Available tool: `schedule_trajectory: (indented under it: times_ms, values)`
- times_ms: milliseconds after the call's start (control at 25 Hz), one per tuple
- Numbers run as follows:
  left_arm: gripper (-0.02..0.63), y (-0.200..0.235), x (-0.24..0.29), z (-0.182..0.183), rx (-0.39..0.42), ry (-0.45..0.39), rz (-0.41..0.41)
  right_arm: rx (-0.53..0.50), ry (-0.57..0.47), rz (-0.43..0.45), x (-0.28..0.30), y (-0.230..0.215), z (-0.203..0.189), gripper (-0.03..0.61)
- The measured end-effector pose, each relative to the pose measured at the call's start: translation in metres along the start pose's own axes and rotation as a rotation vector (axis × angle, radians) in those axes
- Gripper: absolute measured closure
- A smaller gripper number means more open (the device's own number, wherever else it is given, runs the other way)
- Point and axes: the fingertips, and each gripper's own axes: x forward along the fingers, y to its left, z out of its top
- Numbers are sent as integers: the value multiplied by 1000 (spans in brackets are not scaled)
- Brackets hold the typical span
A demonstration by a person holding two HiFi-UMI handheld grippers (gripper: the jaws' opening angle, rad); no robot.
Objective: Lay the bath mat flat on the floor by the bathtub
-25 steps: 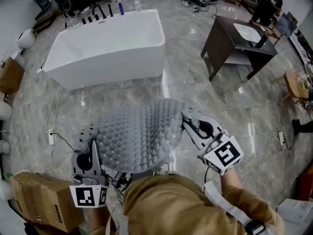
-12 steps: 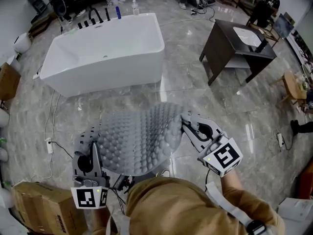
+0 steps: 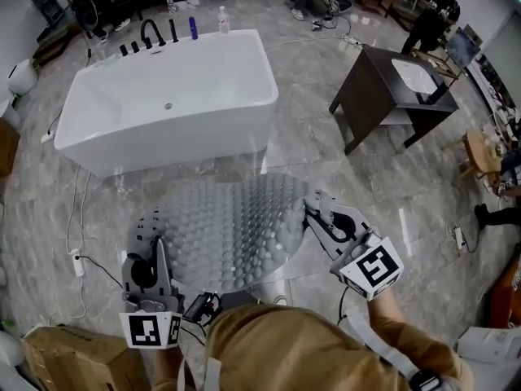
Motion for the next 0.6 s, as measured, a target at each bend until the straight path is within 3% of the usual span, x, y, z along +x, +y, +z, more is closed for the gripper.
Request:
schedule_trajectory:
  times_ms: [600]
  values:
    - [578, 90, 74, -19, -14, -13, -80, -24, 38, -87, 91, -10, 41, 537]
